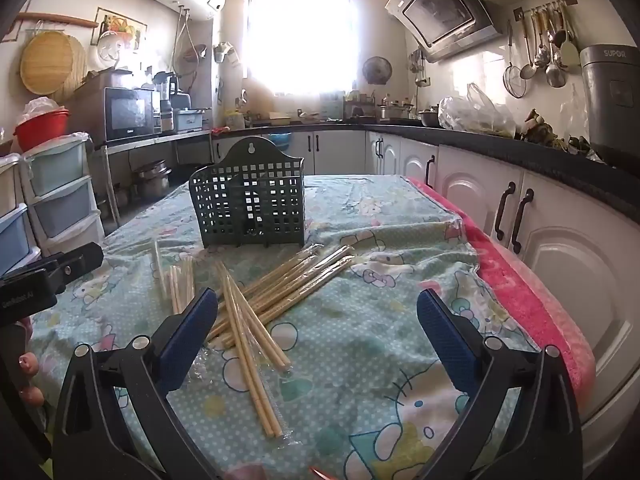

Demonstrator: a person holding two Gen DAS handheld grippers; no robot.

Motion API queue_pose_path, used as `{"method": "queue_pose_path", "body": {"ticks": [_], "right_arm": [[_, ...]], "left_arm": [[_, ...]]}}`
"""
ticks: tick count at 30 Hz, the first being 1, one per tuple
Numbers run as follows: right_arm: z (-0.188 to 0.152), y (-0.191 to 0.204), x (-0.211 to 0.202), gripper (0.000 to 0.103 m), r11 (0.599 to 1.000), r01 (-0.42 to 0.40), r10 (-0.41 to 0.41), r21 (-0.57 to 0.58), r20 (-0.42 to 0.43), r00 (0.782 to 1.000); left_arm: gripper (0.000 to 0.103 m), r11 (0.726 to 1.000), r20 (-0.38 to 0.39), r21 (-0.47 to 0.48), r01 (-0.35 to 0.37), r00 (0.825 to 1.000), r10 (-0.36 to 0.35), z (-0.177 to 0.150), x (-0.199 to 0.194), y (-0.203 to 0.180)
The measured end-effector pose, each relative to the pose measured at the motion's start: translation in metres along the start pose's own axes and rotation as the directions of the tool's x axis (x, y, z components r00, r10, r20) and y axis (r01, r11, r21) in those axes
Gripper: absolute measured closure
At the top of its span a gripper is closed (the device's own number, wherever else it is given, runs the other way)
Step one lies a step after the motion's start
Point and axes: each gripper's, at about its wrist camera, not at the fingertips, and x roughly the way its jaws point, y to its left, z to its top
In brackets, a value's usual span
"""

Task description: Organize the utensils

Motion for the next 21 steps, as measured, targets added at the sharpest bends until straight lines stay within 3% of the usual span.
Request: {"method": "queue_pose_path", "body": {"ticks": [21], "right_arm": [[0.0016,0.0034,-0.0040,0.006,1.000,-0.002,0.003,-0.007,0.019,1.000]], "left_arm": [[0.010,1.000,0.008,0.003,0.003,1.000,-0.003,0.0031,-0.0023,-0.0005]]}}
